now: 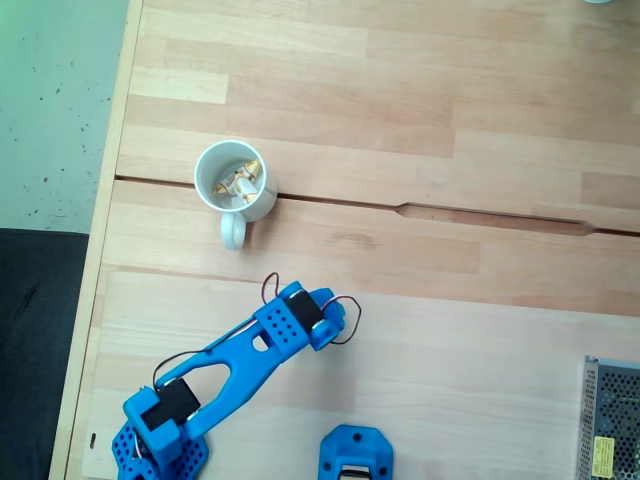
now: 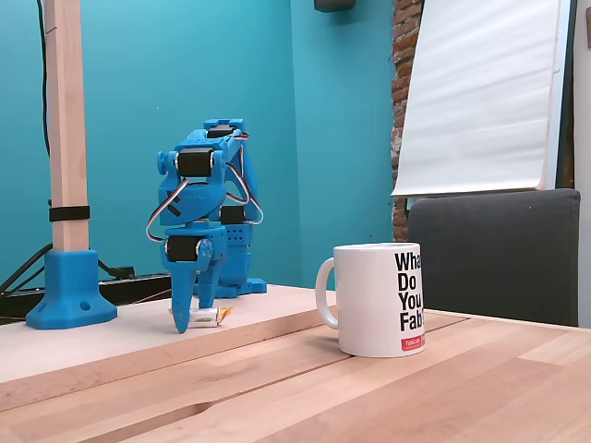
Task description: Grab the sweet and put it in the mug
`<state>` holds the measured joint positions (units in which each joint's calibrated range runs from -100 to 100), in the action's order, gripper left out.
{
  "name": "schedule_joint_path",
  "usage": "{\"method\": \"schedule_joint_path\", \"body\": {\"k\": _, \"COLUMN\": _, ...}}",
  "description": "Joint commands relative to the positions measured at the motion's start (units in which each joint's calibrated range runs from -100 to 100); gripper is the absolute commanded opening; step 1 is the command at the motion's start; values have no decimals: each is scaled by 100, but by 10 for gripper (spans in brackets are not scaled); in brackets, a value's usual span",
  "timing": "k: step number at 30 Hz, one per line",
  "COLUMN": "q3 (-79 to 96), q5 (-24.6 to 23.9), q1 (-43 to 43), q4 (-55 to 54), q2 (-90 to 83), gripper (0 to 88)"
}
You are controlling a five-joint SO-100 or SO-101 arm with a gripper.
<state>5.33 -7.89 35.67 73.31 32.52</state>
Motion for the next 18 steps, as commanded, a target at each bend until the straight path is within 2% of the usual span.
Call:
{"method": "schedule_joint_path", "body": {"k": 1, "q3": 2, "q5": 5, "q1": -110, "q4": 161, "q2": -59, "gripper": 181}}
{"method": "schedule_joint_path", "body": {"k": 10, "q3": 2, "q5": 5, "q1": -110, "q4": 137, "q2": -59, "gripper": 74}}
{"method": "schedule_joint_path", "body": {"k": 18, "q3": 73, "q5": 5, "q1": -96, "q4": 129, "q2": -42, "gripper": 65}}
